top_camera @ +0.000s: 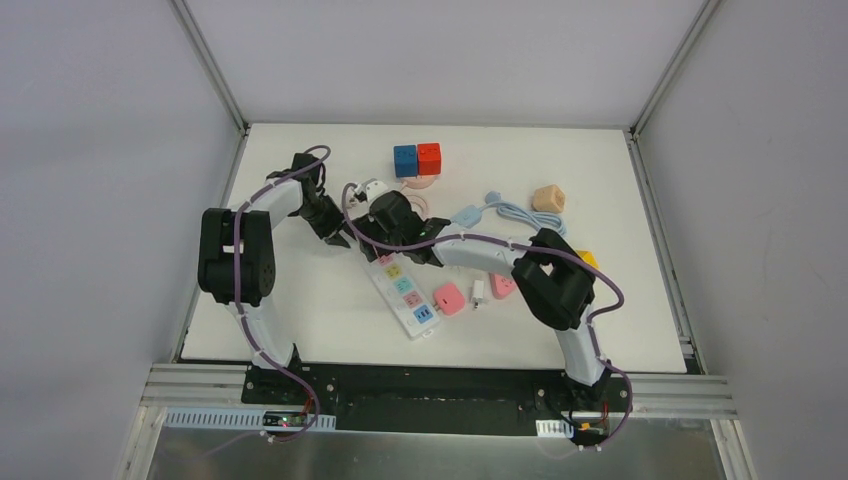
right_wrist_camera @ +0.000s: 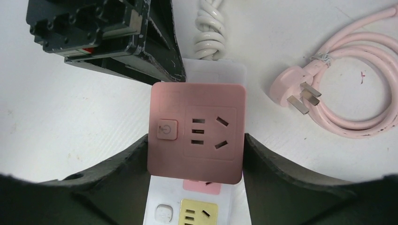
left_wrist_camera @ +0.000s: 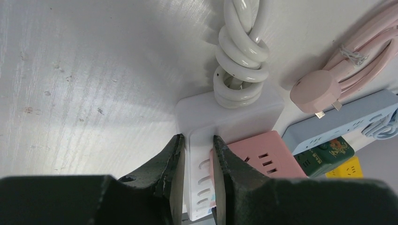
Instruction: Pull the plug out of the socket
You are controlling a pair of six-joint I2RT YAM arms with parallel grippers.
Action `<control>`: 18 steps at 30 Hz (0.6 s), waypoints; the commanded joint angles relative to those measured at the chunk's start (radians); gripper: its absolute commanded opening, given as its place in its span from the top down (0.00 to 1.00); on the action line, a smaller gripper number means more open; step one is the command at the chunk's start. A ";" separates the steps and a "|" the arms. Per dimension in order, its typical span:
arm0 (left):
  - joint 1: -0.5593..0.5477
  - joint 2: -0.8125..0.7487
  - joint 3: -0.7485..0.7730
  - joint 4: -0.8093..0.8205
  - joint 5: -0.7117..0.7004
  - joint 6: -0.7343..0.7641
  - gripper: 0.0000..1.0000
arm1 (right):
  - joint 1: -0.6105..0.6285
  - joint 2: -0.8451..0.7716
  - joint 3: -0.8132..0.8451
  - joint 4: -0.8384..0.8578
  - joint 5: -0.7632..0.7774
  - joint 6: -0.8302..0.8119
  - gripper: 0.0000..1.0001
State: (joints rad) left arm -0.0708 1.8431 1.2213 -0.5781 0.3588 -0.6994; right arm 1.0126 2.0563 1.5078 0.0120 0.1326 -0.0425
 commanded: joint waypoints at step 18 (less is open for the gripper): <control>-0.055 0.140 -0.046 -0.119 0.026 -0.055 0.79 | -0.003 -0.107 -0.019 0.277 -0.204 0.000 1.00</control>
State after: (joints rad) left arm -0.0708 1.8721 1.2438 -0.6178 0.3943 -0.7261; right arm 0.9260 2.0315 1.4586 0.0643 -0.0517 -0.0044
